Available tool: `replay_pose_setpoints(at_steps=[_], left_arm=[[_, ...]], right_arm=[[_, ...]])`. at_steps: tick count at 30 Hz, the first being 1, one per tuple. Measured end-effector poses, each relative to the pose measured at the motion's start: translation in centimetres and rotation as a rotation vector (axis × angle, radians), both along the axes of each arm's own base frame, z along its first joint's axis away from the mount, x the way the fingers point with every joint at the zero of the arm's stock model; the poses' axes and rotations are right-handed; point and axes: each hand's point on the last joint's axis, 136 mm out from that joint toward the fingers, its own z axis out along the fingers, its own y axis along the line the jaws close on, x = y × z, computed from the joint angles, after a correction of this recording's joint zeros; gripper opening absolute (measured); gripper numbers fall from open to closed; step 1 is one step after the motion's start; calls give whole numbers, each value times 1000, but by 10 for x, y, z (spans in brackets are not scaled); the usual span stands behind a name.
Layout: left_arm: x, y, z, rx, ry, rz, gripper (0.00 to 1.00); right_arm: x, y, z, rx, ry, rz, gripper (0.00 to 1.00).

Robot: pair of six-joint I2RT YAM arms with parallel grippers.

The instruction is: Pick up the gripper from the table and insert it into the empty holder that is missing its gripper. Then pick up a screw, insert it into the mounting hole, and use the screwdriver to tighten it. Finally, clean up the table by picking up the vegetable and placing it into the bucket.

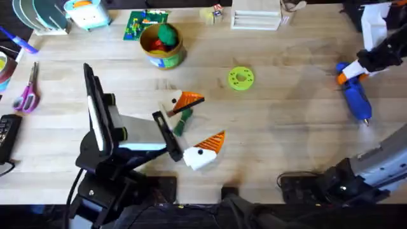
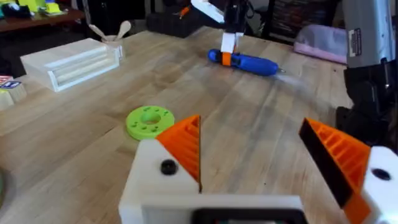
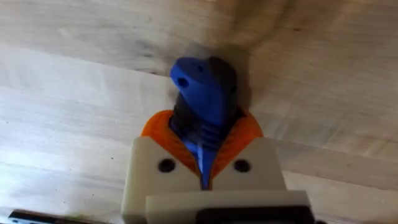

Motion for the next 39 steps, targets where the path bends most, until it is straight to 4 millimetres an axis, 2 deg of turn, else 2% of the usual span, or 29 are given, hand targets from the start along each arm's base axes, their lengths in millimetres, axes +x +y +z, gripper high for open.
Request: replay_pose_setpoints(at_steps=[5, 9, 14, 19, 24, 29, 33, 39], left_arm=[[0, 0, 0, 0, 0, 0, 992], [0, 0, 0, 0, 0, 0, 993], [0, 0, 0, 0, 0, 0, 993], [0, 0, 0, 0, 0, 0, 992], [0, 0, 0, 0, 0, 0, 993], [0, 0, 0, 0, 0, 0, 993], [0, 0, 0, 0, 0, 0, 993], [0, 0, 0, 0, 0, 0, 992]], right_arm=[[-10, 7, 6, 18, 16, -9, 26], [-6, 7, 34, -16, -51, -36, 26], [1, 16, 99, -41, -238, -71, 26], [0, 39, 172, -27, -464, -81, 26], [-15, 67, 239, -11, -671, -68, 26], [-35, 96, 287, 20, -827, -47, 26], [-50, 120, 303, 54, -896, -15, 26], [-75, 152, 282, 149, -932, -3, 26]])
